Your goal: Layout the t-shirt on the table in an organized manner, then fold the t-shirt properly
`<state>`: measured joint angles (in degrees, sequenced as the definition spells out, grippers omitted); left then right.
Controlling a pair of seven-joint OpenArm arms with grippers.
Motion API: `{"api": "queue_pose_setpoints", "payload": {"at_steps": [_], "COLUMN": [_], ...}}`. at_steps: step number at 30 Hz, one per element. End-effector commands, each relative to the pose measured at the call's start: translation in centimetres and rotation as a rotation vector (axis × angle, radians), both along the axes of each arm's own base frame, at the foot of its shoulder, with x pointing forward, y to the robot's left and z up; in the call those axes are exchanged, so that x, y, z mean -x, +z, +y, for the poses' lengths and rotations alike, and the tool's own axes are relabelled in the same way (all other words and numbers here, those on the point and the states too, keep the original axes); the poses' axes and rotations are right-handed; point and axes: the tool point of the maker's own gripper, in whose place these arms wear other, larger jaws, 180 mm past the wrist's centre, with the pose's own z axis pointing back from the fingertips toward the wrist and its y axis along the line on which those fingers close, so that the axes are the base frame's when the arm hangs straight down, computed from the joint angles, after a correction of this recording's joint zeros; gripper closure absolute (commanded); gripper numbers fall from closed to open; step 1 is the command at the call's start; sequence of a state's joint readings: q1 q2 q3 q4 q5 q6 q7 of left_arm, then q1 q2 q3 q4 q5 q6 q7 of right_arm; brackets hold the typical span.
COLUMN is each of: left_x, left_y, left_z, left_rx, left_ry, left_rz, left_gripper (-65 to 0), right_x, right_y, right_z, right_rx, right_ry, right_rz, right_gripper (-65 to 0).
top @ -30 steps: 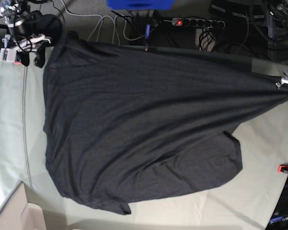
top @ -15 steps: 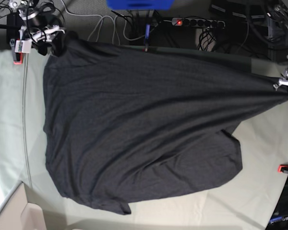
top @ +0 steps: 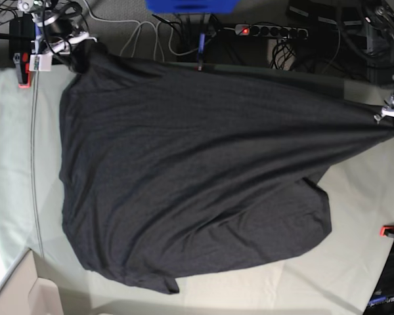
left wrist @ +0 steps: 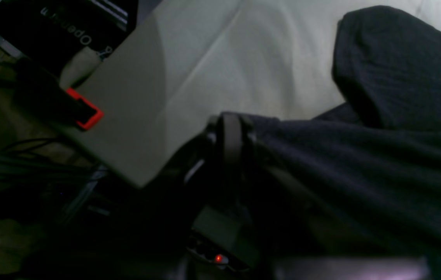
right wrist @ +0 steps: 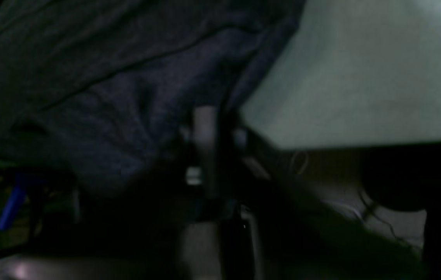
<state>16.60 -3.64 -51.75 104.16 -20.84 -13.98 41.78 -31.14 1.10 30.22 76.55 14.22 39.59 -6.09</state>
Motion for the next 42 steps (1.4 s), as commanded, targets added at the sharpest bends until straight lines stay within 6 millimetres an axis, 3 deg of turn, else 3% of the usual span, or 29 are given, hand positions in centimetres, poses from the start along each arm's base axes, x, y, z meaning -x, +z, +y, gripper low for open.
{"api": "queue_pose_setpoints", "payload": {"at_steps": [1, 6, 14, 19, 26, 29, 42], "left_x": [-0.5, -0.5, -0.6, -0.7, -1.3, -1.2, 2.2], "left_y": [1.6, 1.6, 2.3, 2.5, 3.0, 3.3, 0.4], "left_z": [0.5, 0.5, 0.4, 0.4, 0.5, 0.3, -0.2], "left_rx": [-0.038, -0.038, -0.053, -0.055, -0.056, -0.065, -0.035], "left_ry": [-0.002, -0.002, -0.007, -0.007, -0.004, -0.009, 0.002], "left_rz": [-0.045, -0.045, -0.057, -0.062, -0.084, -0.086, 0.018], "left_gripper": [-0.4, -0.4, -0.4, -0.4, -0.4, -0.4, -0.4], "right_x": [0.2, -1.4, -4.2, -5.6, -7.1, -7.2, -6.0], "right_y": [0.2, 2.5, 8.3, 11.2, 13.2, 13.5, 13.9], "right_z": [-0.4, -1.3, -4.1, -4.4, -4.2, -5.0, -7.5], "right_rx": [0.011, 0.062, 0.189, 0.242, 0.270, 0.287, 0.334], "right_ry": [0.012, 0.044, 0.008, 0.023, 0.041, 0.019, -0.035], "right_rz": [0.002, -0.059, -0.211, -0.284, -0.342, -0.350, -0.332], "right_gripper": [0.0, 0.0, 0.0, 0.0, 0.0, 0.0, 0.0]}}
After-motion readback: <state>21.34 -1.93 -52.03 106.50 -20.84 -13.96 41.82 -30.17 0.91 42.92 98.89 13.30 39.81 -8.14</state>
